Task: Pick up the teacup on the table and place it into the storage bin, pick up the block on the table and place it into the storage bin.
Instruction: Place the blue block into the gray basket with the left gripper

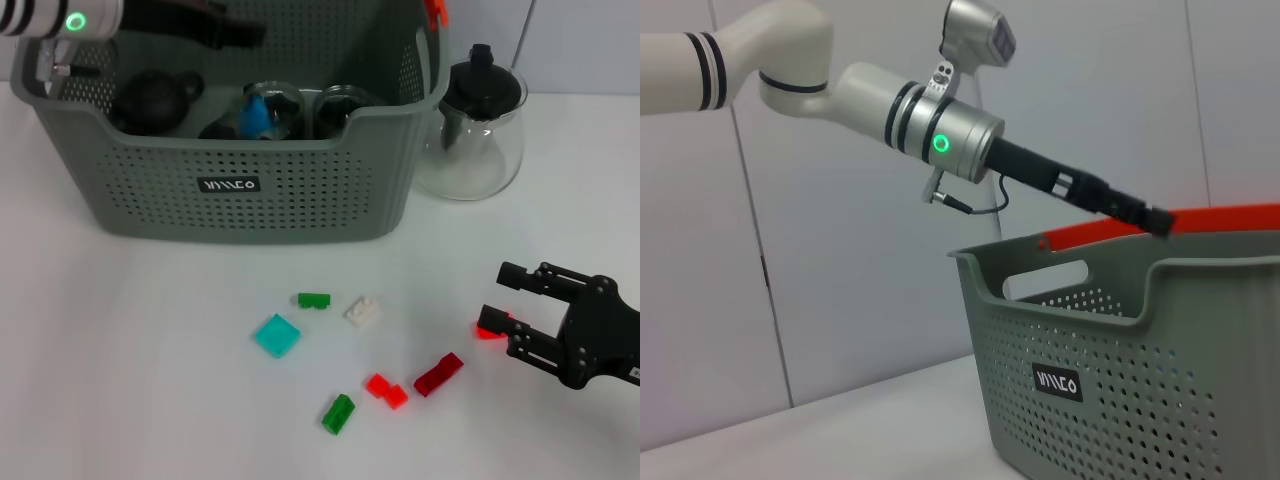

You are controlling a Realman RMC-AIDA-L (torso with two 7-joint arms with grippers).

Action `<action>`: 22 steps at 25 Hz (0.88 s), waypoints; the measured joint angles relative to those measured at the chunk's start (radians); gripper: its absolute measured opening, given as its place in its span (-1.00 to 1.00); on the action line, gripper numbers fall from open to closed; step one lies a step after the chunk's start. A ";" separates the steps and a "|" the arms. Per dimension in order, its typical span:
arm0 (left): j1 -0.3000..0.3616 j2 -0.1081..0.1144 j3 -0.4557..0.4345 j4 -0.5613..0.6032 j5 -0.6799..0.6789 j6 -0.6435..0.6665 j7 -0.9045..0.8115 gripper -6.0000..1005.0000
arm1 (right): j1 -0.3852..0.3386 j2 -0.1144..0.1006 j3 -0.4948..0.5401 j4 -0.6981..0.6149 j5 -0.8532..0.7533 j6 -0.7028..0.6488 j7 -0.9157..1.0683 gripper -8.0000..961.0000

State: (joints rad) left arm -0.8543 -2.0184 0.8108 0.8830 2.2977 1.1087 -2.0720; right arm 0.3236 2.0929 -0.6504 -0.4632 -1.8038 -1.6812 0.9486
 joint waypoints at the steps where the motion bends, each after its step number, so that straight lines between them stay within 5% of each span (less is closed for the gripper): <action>1: 0.003 -0.001 -0.014 0.005 -0.012 0.009 0.000 0.16 | 0.000 0.000 0.000 0.000 0.000 0.000 0.000 0.24; 4: 0.048 -0.017 -0.098 0.042 -0.141 0.068 0.054 0.19 | -0.001 0.001 0.000 0.000 0.000 0.000 -0.002 0.24; 8: 0.184 -0.047 -0.233 0.038 -0.550 0.293 0.284 0.50 | -0.001 0.002 0.000 0.001 0.003 0.001 -0.002 0.24; 12: 0.321 -0.046 -0.248 -0.036 -0.799 0.543 0.466 0.73 | 0.002 0.002 0.002 0.001 0.005 0.002 0.000 0.24; 16: 0.452 -0.062 -0.250 -0.098 -0.755 0.689 0.714 0.69 | 0.007 0.001 0.002 0.002 0.005 0.003 0.002 0.24; 22: 0.608 -0.145 -0.245 -0.166 -0.472 0.661 1.091 0.63 | 0.014 -0.001 0.002 0.002 0.006 -0.001 0.006 0.24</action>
State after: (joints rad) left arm -0.2463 -2.1634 0.5653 0.7173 1.8256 1.7695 -0.9814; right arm 0.3373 2.0921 -0.6488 -0.4617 -1.7982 -1.6818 0.9551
